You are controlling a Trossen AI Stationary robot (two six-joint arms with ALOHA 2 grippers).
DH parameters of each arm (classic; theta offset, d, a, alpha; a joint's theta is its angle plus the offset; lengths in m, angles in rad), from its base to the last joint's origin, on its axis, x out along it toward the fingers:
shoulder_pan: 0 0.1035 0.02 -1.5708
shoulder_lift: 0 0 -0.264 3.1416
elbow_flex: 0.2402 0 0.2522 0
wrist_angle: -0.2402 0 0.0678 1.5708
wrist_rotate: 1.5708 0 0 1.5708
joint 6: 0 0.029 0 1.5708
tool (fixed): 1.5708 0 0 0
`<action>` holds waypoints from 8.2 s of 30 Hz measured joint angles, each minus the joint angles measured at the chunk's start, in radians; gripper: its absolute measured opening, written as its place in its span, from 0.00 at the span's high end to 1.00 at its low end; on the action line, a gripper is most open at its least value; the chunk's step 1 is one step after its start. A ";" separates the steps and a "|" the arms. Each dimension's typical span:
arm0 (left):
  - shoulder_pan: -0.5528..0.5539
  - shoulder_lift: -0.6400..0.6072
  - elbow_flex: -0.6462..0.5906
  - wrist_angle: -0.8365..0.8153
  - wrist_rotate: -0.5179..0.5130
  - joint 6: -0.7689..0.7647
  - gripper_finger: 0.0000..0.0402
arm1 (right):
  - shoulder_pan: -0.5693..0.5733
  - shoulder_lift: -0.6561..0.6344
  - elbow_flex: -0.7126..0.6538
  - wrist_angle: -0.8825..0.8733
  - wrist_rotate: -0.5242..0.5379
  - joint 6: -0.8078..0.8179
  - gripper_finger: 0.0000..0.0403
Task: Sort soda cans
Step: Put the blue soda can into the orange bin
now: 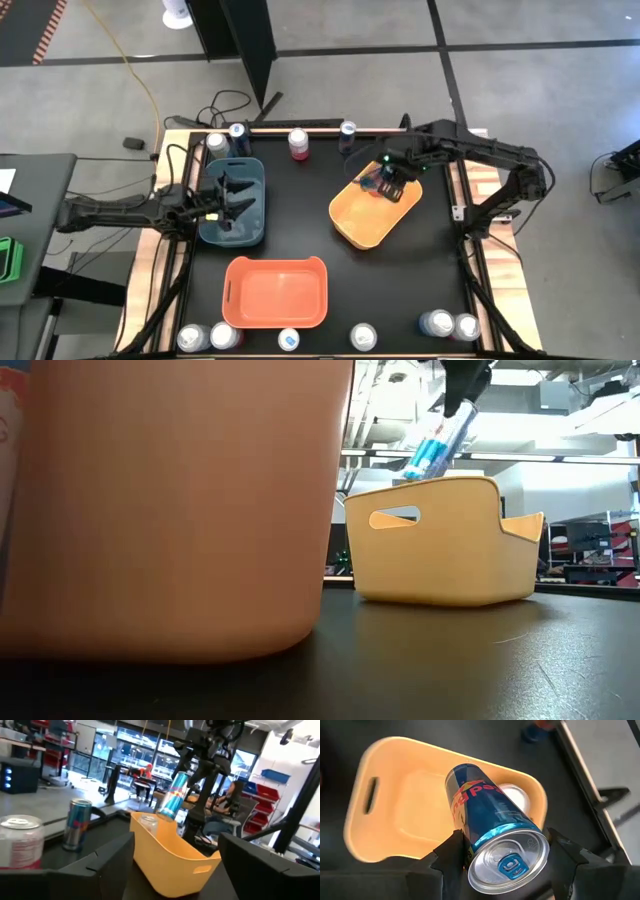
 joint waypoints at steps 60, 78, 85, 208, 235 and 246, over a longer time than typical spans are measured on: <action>-0.386 0.384 0.165 0.118 -0.019 0.186 0.41 | 0.444 0.747 0.584 0.182 -0.075 -0.359 0.48; -0.495 0.953 0.518 -0.075 -0.035 0.142 0.43 | 0.446 0.747 0.579 0.170 -0.074 -0.315 0.48; -0.495 1.077 0.553 -0.053 -0.122 0.040 0.43 | 0.455 0.747 0.579 0.168 -0.074 -0.299 0.48; -0.521 1.529 0.613 0.551 -0.300 0.235 0.45 | 0.545 0.715 0.482 0.194 0.134 -0.066 1.00; -0.511 1.529 0.614 0.543 -0.299 0.217 0.34 | 0.527 0.728 0.481 0.211 0.124 -0.088 1.00; -0.511 1.528 0.615 0.547 -0.263 0.190 0.25 | 0.521 0.728 0.481 0.215 0.104 -0.082 1.00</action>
